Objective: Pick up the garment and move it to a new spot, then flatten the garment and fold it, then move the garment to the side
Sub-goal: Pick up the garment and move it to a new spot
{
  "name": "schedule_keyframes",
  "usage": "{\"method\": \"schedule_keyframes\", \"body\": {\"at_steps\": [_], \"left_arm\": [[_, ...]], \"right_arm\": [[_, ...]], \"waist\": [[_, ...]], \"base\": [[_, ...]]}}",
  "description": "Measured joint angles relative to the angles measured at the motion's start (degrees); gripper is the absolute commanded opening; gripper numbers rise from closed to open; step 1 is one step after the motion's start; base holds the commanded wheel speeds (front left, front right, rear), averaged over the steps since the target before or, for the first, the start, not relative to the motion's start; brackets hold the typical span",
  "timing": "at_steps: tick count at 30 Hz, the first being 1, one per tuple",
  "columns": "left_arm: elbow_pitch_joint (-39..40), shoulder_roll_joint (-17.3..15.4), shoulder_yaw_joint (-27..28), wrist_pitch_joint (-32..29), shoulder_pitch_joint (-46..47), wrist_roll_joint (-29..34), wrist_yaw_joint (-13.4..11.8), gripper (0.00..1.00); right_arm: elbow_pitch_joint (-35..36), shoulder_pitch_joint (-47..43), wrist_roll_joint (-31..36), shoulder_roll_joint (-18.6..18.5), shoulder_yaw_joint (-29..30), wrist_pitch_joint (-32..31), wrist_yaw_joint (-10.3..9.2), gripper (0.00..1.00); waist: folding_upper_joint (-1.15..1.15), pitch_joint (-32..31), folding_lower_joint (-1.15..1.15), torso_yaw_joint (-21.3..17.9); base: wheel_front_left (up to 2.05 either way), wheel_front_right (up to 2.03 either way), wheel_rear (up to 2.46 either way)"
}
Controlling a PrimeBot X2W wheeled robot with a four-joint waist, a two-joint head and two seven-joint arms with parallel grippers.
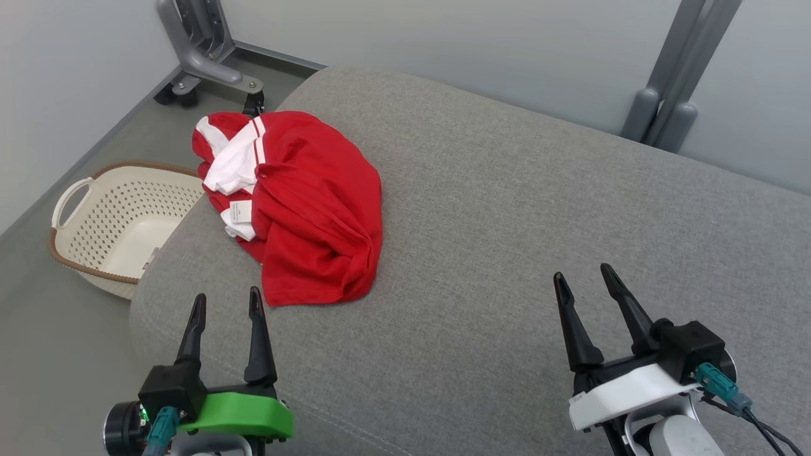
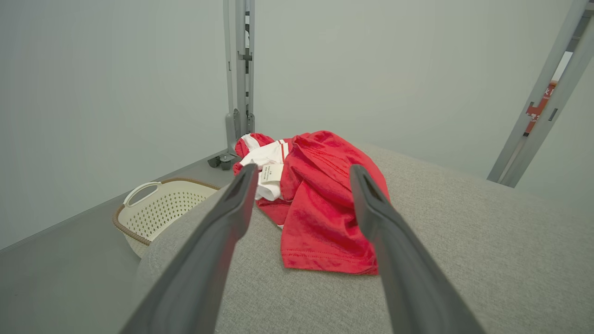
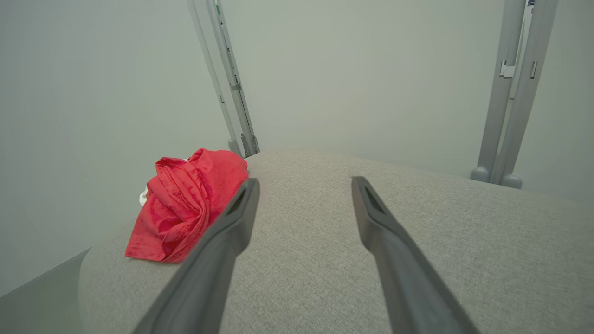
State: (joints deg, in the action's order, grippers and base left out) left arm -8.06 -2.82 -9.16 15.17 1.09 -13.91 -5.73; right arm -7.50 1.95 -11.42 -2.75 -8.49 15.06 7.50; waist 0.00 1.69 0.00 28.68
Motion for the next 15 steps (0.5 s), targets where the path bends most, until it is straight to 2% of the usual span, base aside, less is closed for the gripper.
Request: {"method": "schedule_keyframes", "body": {"at_steps": [8,11,15], "left_arm": [[-0.11,0.00,2.74,0.01,2.63,-0.42,0.57,1.00],[-1.20,0.00,4.66,0.01,5.04,-0.88,1.75,1.00],[-5.03,-0.24,7.16,0.02,9.77,0.91,4.56,1.00]], "right_arm": [[0.41,1.92,2.27,0.02,0.71,0.00,0.00,1.00],[0.57,2.94,4.03,0.02,2.01,0.00,0.00,1.00],[0.93,4.36,6.33,0.02,4.39,0.00,0.00,1.00]], "waist": [[0.00,2.50,0.00,-1.97],[0.00,4.26,0.00,-2.78],[0.00,7.11,0.00,-3.99]], "base": [[0.00,0.00,0.00],[0.00,0.00,0.00],[0.00,0.00,0.00]]}}
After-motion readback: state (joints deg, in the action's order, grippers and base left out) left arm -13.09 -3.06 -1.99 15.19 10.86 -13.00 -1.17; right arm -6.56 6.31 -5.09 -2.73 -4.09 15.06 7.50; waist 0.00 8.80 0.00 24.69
